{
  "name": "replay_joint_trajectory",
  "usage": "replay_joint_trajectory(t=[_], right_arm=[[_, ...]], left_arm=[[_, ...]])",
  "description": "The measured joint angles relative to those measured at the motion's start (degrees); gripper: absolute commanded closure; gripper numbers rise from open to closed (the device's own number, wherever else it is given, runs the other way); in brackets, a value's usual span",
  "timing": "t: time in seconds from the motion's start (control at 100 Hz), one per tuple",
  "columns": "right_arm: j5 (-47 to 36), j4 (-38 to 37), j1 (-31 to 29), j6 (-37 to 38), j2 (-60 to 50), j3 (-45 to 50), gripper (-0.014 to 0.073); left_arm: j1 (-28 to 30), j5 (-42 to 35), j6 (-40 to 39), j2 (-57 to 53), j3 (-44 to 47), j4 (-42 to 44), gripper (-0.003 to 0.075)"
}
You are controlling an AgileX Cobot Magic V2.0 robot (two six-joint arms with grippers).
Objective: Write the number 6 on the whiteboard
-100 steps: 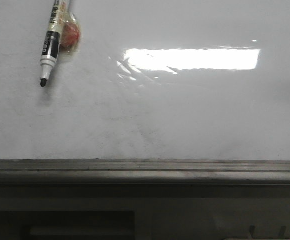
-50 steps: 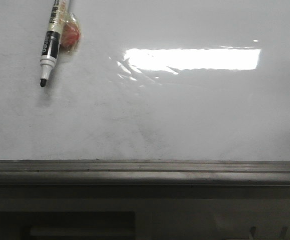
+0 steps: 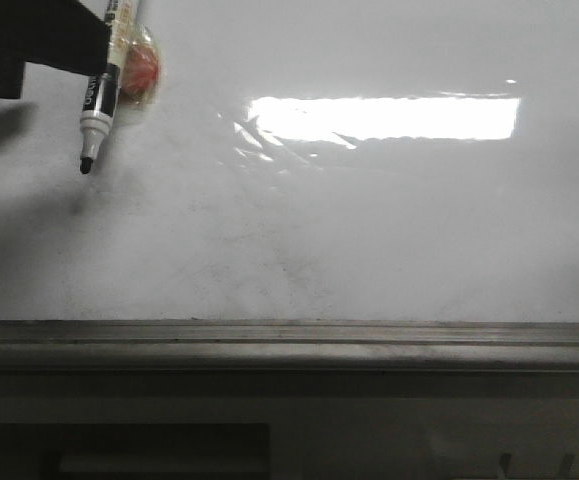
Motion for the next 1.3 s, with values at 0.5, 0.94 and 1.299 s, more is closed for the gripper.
replay_joint_trajectory(t=[0.5, 0.94, 1.299], right_arm=[[0.1, 0.0, 0.0, 0.0, 0.0, 0.0, 0.0021], [4.8, 9.3, 0.2, -9.7, 3.9, -3.4, 0.0022], [19.0, 31.6, 0.3, -30.8, 22.1, -17.1, 0.0022]], left_arm=[[-1.7, -4.4, 0.5, 7.8, -3.2, 1.8, 0.074], [-3.0, 9.0, 0.6, 0.2, -5.9, 13.8, 0.0741], [-16.2, 14.5, 0.7, 3.4, -9.2, 24.4, 0.0741]])
